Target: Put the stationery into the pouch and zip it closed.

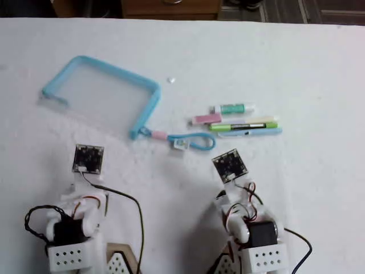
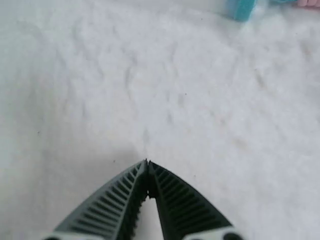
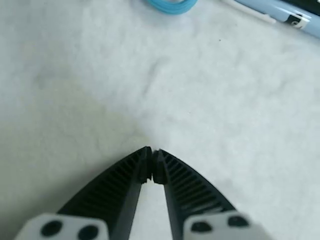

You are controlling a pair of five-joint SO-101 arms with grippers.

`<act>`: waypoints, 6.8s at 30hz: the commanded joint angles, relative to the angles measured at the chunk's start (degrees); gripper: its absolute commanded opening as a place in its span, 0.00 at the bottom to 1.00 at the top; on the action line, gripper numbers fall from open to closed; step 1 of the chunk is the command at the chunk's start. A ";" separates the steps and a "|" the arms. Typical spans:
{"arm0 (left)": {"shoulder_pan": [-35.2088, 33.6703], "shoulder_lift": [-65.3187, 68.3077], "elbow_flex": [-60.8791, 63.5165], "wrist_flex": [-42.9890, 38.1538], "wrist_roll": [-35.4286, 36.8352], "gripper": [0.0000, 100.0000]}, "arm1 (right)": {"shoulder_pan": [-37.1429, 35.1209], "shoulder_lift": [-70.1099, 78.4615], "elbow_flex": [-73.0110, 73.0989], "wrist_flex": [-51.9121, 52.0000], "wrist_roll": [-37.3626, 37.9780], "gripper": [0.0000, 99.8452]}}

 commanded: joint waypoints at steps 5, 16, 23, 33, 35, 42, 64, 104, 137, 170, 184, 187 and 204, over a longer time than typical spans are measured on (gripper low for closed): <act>0.40 -0.13 -0.09 0.18 -0.18 0.02 | 0.40 -0.40 0.26 0.31 -0.35 0.02; 0.31 -0.31 -0.53 -7.56 -0.26 0.07 | 0.40 -0.40 0.26 0.31 -0.35 0.02; 0.66 -0.31 -6.51 -9.05 0.18 0.43 | -0.75 -0.40 0.26 0.31 -0.53 0.02; 8.75 0.13 -18.55 -1.05 5.54 0.01 | -9.80 -0.48 0.26 0.31 -0.09 0.02; 10.24 0.13 -18.20 2.29 5.54 0.06 | -11.47 -0.48 0.26 0.31 -0.18 0.02; 9.01 4.00 -24.62 3.25 8.09 0.02 | -13.85 -0.57 0.00 0.04 -0.09 0.02; 6.81 62.11 -58.46 5.89 16.88 0.03 | -15.08 56.57 -52.75 -2.24 29.19 0.23; -5.67 62.11 -58.29 4.40 1.76 0.02 | -23.08 161.80 -151.30 18.15 31.91 0.03; -5.23 62.11 -100.48 29.19 17.05 0.31 | -32.40 122.15 -167.65 29.14 15.82 0.02; 5.93 78.46 -91.08 9.23 20.13 0.31 | -32.22 122.07 -167.65 29.14 16.18 0.02; 6.02 78.64 -90.37 8.09 20.13 0.08 | -27.65 121.63 -167.82 29.14 15.82 0.02; 6.37 78.64 -90.64 8.18 17.41 0.02 | -27.65 121.63 -168.18 29.14 15.82 0.02; 5.85 76.26 -131.69 29.63 16.62 0.02 | -29.49 108.26 -168.35 17.89 11.34 0.02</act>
